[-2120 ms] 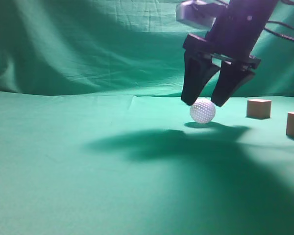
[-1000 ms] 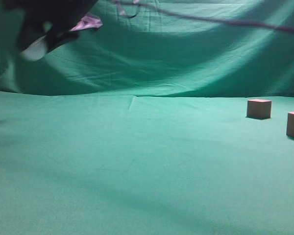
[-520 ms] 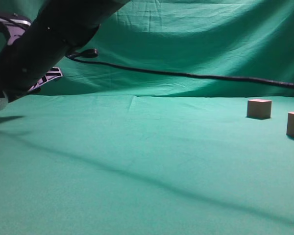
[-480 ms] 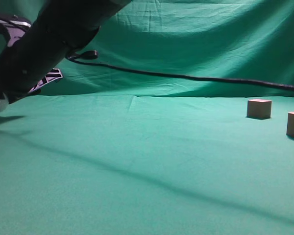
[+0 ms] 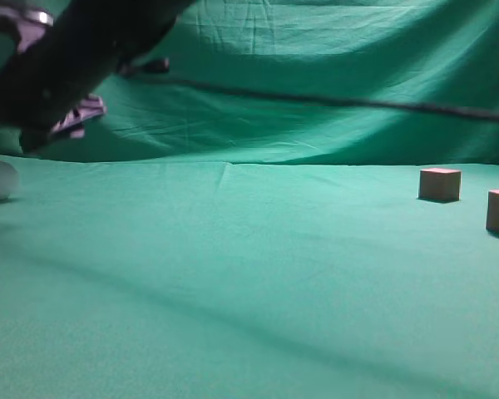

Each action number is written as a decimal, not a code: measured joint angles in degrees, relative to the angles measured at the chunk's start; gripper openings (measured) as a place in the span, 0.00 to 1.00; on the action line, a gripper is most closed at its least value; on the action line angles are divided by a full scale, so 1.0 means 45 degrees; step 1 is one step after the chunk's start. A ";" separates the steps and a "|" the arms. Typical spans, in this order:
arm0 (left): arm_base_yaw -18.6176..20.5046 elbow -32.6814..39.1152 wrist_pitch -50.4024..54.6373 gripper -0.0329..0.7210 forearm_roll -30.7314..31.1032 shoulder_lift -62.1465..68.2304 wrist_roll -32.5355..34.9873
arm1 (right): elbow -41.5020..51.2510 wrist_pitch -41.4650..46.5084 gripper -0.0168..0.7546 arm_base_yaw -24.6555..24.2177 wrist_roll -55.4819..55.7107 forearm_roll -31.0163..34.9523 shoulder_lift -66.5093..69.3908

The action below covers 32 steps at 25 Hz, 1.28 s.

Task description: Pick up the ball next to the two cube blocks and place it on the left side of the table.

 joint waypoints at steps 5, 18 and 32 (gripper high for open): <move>0.0000 0.0000 0.0000 0.04 0.0000 0.0000 0.0000 | -0.0198 0.4760 0.15 -0.1080 0.1307 -0.0819 -0.2423; 0.0000 0.0000 0.0000 0.04 0.0000 0.0000 0.0000 | -0.0217 1.0283 0.02 -0.1869 0.8220 -0.6729 -0.8315; 0.0000 0.0000 0.0000 0.04 0.0000 0.0000 0.0000 | 0.8910 0.9152 0.02 -0.1922 0.8430 -0.7181 -1.6523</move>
